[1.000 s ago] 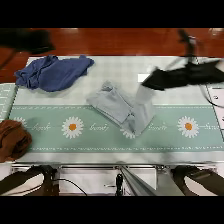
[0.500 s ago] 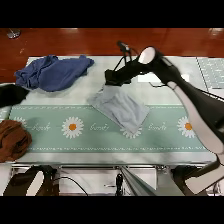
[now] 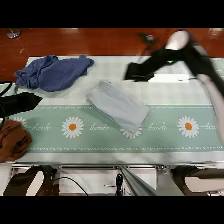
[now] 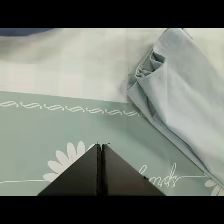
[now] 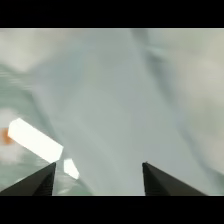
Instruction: Fold the shirts.
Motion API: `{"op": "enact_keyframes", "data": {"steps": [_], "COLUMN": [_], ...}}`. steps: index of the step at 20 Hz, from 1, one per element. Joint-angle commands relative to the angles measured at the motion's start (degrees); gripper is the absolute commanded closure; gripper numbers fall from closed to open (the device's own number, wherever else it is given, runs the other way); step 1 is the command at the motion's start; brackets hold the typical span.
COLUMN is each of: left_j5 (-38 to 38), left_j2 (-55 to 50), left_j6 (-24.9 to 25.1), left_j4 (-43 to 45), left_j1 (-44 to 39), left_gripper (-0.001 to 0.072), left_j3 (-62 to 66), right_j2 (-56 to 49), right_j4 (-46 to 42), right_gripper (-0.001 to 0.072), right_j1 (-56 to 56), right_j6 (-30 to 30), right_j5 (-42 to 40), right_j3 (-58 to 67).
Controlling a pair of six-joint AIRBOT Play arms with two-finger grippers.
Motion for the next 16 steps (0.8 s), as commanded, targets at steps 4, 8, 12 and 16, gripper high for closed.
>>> {"op": "enact_keyframes", "data": {"steps": [4, 8, 12, 16], "left_j5": [0.1, 1.1, 1.3, 2.0], "left_j2": [-0.3, -0.3, -0.3, -0.3], "left_j6": [0.9, 0.8, 0.6, 0.6], "left_j4": [-0.6, -0.6, -0.6, -0.6], "left_j1": [-1.5, -6.0, -9.5, -9.9], "left_gripper": [0.0691, 0.0691, 0.0691, 0.0691], "left_j3": [-0.5, -2.3, -4.3, -4.3], "right_j2": [41.0, 43.7, 32.7, 19.8], "right_j4": [-17.6, 4.2, 16.7, 25.4], "right_gripper": [0.0093, 0.0093, 0.0093, 0.0093], "right_j1": [-6.1, -2.9, -2.6, -2.5], "right_j6": [32.5, 32.4, 16.2, 2.8], "right_j5": [-28.4, -43.2, -41.0, -34.5], "right_j3": [-53.5, -72.5, -70.2, -61.7]}}
